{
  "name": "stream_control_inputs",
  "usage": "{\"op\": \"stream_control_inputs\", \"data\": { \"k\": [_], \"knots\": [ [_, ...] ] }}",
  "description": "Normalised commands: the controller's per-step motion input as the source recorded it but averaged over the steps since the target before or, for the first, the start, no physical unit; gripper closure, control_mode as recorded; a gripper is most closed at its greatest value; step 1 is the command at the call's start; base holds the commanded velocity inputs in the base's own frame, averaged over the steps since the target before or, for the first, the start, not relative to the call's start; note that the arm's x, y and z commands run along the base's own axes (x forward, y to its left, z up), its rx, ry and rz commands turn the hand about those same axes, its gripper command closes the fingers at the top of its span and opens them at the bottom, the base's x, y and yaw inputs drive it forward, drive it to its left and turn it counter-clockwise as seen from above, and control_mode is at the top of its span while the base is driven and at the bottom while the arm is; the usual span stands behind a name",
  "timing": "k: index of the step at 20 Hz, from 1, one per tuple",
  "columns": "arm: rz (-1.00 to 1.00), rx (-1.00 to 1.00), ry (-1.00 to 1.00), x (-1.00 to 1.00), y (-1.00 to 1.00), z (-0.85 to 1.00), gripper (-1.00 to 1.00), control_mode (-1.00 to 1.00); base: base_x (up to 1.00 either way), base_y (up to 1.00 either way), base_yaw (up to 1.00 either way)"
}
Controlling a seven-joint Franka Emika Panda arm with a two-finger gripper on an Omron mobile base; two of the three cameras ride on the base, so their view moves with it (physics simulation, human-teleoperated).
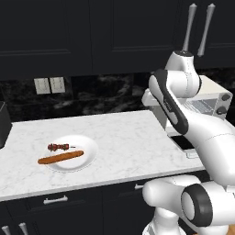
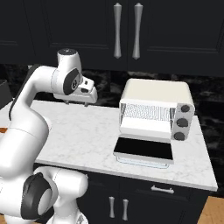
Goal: Pick up the kebab skewer and baguette bread, and place them inside the toaster oven. Close the toaster oven door and start by setting the timer.
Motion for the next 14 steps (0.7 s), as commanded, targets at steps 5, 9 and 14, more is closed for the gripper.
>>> {"op": "stream_control_inputs", "data": {
  "k": [5,9,14],
  "knots": [
    [0.0,0.0,0.0,0.0,0.0,0.0,-1.0,1.0,0.0,0.0,0.0],
    [0.0,0.0,0.0,0.0,0.0,0.0,-1.0,-1.0,0.0,0.0,0.0],
    [0.0,0.0,0.0,0.0,0.0,0.0,-1.0,-1.0,0.0,0.0,0.0]
  ]
}}
